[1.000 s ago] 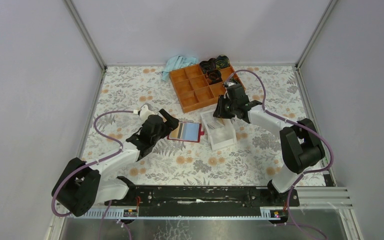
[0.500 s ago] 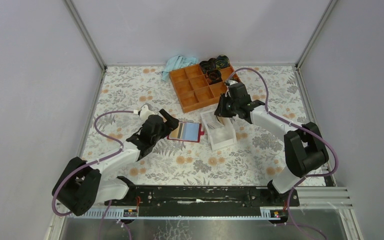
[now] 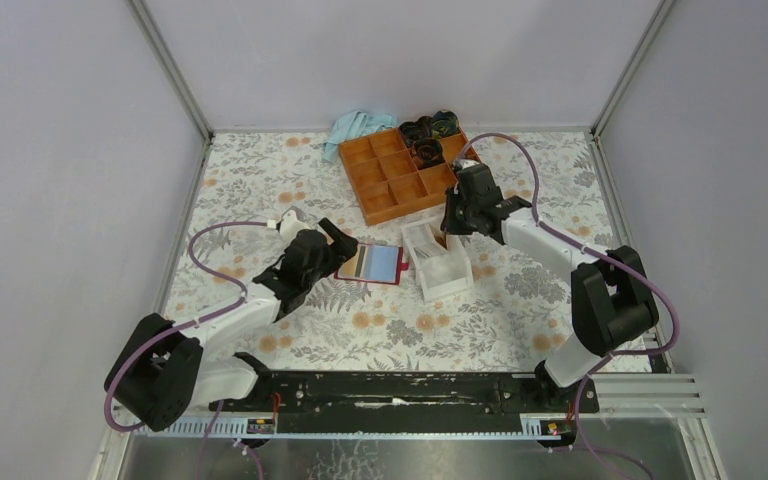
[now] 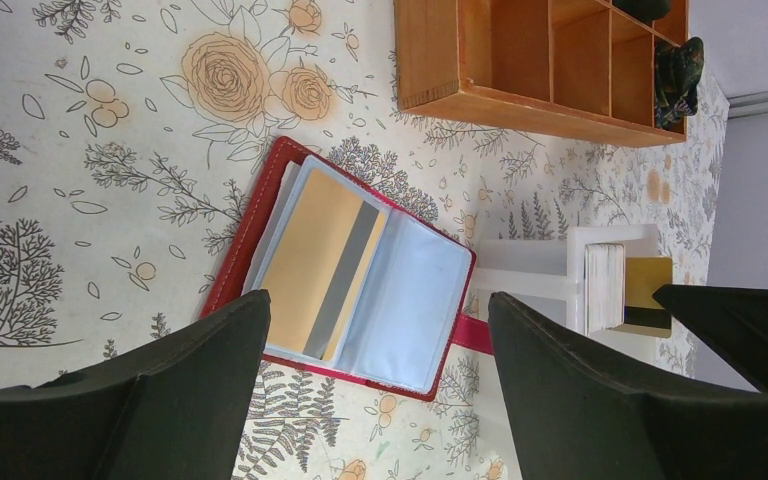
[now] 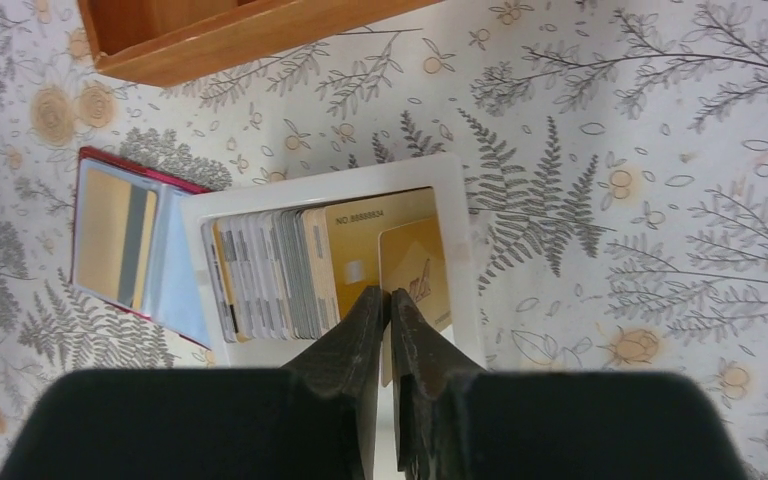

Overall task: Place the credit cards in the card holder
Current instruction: Pick up the credit card from the storage box.

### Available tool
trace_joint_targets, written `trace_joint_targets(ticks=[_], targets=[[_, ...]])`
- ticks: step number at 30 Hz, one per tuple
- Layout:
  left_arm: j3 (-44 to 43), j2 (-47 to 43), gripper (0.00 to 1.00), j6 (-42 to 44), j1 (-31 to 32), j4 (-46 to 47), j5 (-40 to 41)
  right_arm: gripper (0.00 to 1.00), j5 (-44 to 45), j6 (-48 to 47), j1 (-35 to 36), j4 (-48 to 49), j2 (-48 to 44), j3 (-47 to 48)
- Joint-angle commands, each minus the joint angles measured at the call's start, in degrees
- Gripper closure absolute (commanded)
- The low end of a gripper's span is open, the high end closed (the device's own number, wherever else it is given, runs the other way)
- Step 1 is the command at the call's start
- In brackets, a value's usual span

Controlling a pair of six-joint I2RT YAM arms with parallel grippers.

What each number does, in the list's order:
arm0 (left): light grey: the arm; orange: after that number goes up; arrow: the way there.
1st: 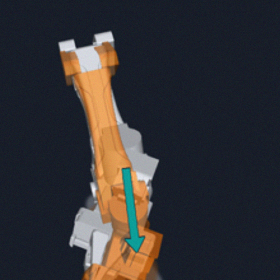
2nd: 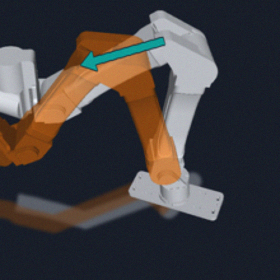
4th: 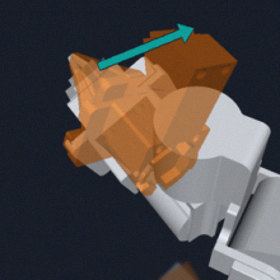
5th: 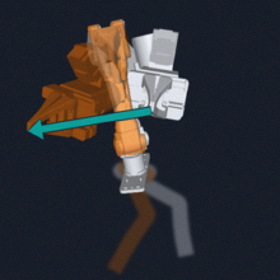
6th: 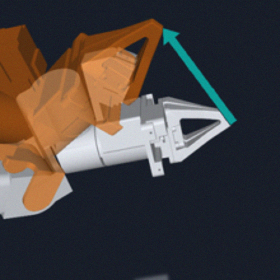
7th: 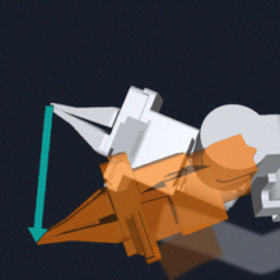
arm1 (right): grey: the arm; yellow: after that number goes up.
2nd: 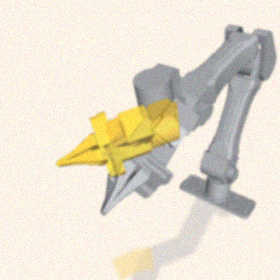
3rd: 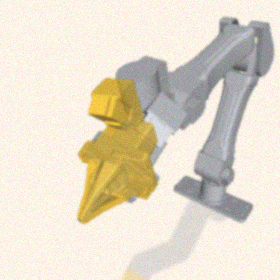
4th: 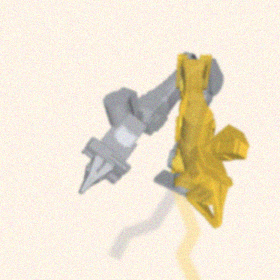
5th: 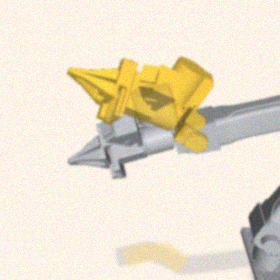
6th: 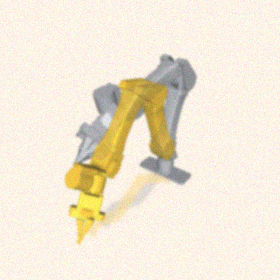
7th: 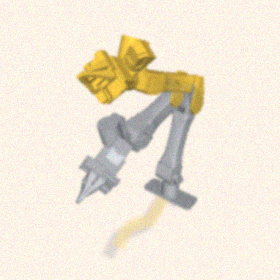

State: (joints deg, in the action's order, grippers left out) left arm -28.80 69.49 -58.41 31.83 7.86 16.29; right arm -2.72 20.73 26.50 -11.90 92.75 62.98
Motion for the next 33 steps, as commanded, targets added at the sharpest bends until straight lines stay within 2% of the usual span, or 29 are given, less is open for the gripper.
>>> trace_joint_targets(ticks=[1,7,15,24,29,33], targets=[[-1.7,0.7,0.13,-0.4,0.0,2.6,0.3,0.88,4.8,-2.2,0.9,-2.8,-2.5,4.0],[-2.3,1.3,0.13,-0.6,0.1,2.9,0.2,1.0,9.4,-4.7,1.8,-7.0,-1.6,8.0],[-2.9,1.3,0.12,-0.6,0.1,3.0,-0.1,1.0,11.5,-5.8,2.2,-8.7,-3.0,9.3],[-3.1,-1.8,0.11,-1.5,0.0,5.6,-3.3,1.0,10.7,-4.7,2.3,-7.8,-8.8,9.4],[-1.0,-5.9,0.09,-5.9,0.0,8.0,-5.5,1.0,8.0,-1.9,2.3,-5.3,-13.1,9.1],[3.4,-9.1,0.08,-12.1,0.0,16.0,-9.1,1.0,3.7,3.0,2.4,1.0,-17.1,6.2]])
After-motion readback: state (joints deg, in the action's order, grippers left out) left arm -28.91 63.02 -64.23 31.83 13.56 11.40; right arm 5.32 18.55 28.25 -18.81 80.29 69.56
